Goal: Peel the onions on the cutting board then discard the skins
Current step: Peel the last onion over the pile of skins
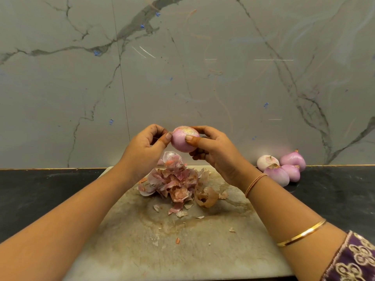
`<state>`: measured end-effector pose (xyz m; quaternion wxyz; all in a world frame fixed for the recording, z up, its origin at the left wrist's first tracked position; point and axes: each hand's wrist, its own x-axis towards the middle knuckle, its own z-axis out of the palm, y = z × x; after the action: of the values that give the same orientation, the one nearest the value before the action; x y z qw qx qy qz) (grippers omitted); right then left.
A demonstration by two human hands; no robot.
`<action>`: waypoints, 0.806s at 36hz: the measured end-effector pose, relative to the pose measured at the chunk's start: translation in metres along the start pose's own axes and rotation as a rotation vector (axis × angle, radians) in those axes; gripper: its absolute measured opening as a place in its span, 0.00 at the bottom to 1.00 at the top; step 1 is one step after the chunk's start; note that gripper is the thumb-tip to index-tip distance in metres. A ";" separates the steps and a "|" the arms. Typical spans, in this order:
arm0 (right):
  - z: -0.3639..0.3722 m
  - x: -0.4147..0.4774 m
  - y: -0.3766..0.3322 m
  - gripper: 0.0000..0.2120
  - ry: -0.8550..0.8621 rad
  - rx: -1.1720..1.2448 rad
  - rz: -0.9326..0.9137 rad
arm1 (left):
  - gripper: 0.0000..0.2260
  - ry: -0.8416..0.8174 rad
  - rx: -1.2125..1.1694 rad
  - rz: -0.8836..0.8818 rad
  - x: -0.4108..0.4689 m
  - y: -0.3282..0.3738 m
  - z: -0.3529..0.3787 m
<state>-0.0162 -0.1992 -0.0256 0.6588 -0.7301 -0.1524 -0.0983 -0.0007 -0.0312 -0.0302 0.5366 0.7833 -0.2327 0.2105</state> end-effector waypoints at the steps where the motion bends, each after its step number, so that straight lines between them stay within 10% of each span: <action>1: 0.000 0.000 0.000 0.18 0.002 0.013 0.009 | 0.06 0.003 0.007 -0.007 0.000 0.001 0.000; 11: -0.003 -0.001 -0.006 0.17 0.036 0.326 0.139 | 0.07 0.018 0.205 -0.046 0.002 -0.007 -0.001; 29: -0.002 -0.007 -0.007 0.26 -0.056 0.211 0.239 | 0.16 -0.061 0.259 0.461 0.000 -0.006 -0.006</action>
<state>-0.0250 -0.2012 -0.0211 0.7343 -0.6723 -0.0922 0.0176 0.0028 -0.0233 -0.0323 0.3626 0.7776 -0.3924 0.3316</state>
